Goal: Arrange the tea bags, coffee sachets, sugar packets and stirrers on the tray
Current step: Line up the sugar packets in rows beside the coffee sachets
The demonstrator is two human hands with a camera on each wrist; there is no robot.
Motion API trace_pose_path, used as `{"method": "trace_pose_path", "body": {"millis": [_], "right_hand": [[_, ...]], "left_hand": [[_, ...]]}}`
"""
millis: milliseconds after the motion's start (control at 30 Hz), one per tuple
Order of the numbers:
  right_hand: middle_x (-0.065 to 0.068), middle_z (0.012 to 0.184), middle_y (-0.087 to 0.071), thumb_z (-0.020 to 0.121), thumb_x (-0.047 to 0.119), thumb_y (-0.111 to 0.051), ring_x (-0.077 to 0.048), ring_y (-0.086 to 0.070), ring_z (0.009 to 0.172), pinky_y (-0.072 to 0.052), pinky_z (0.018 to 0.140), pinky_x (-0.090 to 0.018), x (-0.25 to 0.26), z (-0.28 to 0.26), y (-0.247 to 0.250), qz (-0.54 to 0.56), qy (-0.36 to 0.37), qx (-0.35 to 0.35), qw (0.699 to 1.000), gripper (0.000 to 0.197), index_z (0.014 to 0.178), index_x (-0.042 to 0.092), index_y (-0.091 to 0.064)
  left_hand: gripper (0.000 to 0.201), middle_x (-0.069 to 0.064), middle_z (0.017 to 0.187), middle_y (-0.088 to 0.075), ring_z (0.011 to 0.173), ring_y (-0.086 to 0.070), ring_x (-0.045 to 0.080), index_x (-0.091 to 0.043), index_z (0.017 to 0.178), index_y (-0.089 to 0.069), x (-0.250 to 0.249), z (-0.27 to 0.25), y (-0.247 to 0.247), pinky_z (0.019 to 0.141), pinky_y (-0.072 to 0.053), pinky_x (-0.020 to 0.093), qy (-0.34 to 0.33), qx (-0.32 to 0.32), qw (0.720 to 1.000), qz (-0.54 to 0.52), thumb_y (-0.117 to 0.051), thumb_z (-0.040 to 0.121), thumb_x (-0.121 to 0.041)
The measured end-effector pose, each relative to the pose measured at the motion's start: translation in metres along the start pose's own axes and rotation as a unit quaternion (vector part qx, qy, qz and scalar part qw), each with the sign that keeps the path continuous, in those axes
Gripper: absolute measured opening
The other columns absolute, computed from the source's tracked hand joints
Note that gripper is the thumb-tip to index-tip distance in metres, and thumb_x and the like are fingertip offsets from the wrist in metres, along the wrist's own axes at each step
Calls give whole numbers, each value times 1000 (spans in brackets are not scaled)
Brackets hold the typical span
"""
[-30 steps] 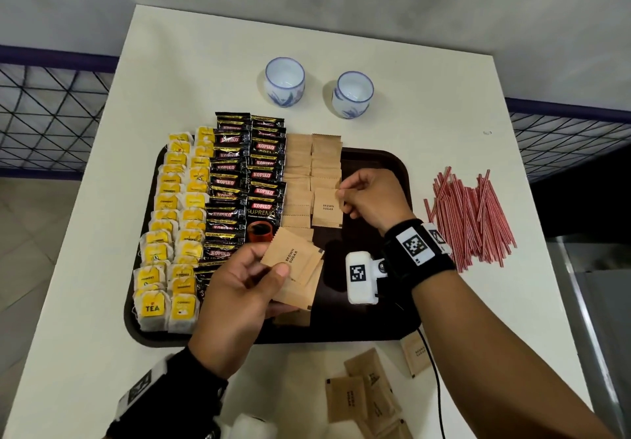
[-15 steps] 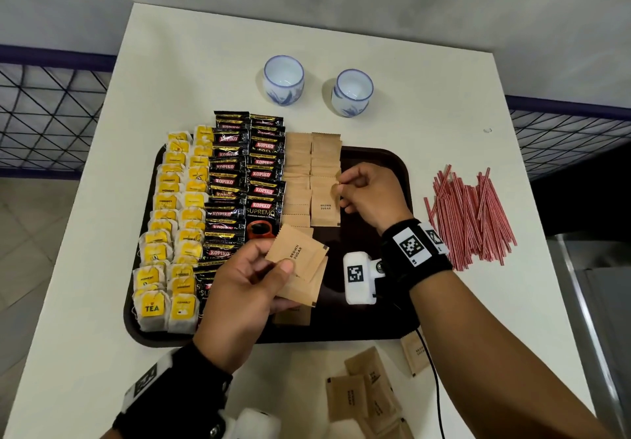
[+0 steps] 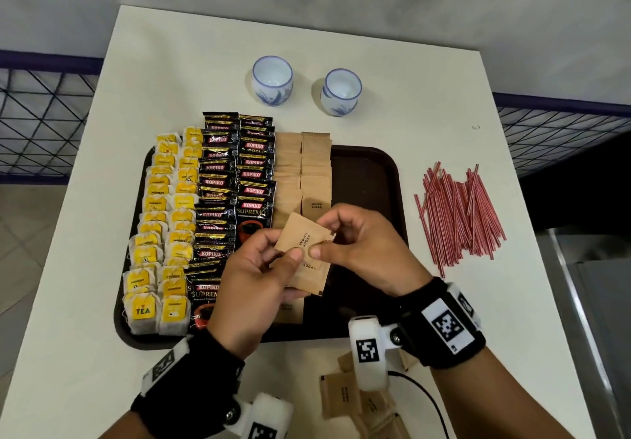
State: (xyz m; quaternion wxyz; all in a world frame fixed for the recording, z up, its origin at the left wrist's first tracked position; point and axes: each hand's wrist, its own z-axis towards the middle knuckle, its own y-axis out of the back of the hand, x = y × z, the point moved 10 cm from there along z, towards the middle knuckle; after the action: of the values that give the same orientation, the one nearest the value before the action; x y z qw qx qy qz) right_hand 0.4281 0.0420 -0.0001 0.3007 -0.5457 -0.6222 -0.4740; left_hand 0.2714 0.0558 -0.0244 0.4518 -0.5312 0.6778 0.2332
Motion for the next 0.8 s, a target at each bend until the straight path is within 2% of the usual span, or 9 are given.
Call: {"method": "trace_pose_path", "body": {"millis": [33,100,167,200,300,367,467,633,800], "right_hand": [[-11,98,-65,75,10,-84,-21,-61,86,-52,83,-32,2,-1,1,-5,8,-5,1000,33,103,22,-71],[-2,95,-63,78,13,-82,-15,-60,83,-51,85,-29,8,-1,2,-38,33,-14,999,36,110,26,-71],[5,88,-62,80,12,-80,-5,-58,78,-50,80,-25,11,0,3,-80,51,-21,995,23,98,24,-73],[6,85,-64,80,10,-80,-4,-58,76,-51,78,-26,11,2,3,-89,48,-18,995,17,91,22,-73],[-4,82,-72,80,8,-79,-14,-65,74,-54,75,-33,5,3,5,-64,21,-17,998,10,84,15,-74],[-8,78,-71,82,4,-77,-15,-65,68,-53,65,-26,1,5,22,-8,7,-49,999,7,84,10,-74],[-4,69,-68,85,1,-72,-9,-59,57,-45,50,-21,-16,15,55,41,-32,-121,991,10,81,10,-72],[-2,63,-68,87,1,-70,-9,-60,52,-48,47,-20,-49,43,59,4,-101,-134,986,12,80,10,-69],[-7,67,-69,87,2,-71,-12,-62,53,-50,49,-22,-56,57,45,4,-128,-125,984,13,78,10,-68]], "left_hand": [[17,2,99,-77,86,-76,22,-17,107,-66,-1,0,-2,61,-62,38,-7,8,1000,16,-61,96,-5],[20,1,96,-77,83,-75,20,-22,104,-68,-3,0,-4,57,-60,34,-30,23,997,61,-63,95,-5],[25,-2,95,-77,81,-74,16,-28,101,-70,-4,0,-5,55,-58,30,-45,31,994,95,-66,93,-5],[28,-3,96,-77,82,-74,16,-30,101,-70,-3,0,-5,56,-59,31,-42,35,993,101,-67,92,-4],[35,-2,103,-77,89,-75,19,-28,106,-68,4,1,-3,63,-62,38,-10,44,995,94,-67,90,3],[40,-2,107,-76,91,-74,17,-26,109,-66,7,1,4,61,-60,33,4,41,996,82,-65,89,8],[49,-5,107,-76,92,-74,13,-29,118,-62,5,-1,17,60,-58,25,7,28,997,71,-63,89,11],[56,-6,106,-76,93,-74,14,-34,123,-57,2,-5,29,63,-60,27,2,15,998,63,-64,88,9],[52,-6,107,-76,97,-73,16,-32,119,-60,4,-9,26,75,-62,35,-9,24,997,76,-65,88,9]]}}
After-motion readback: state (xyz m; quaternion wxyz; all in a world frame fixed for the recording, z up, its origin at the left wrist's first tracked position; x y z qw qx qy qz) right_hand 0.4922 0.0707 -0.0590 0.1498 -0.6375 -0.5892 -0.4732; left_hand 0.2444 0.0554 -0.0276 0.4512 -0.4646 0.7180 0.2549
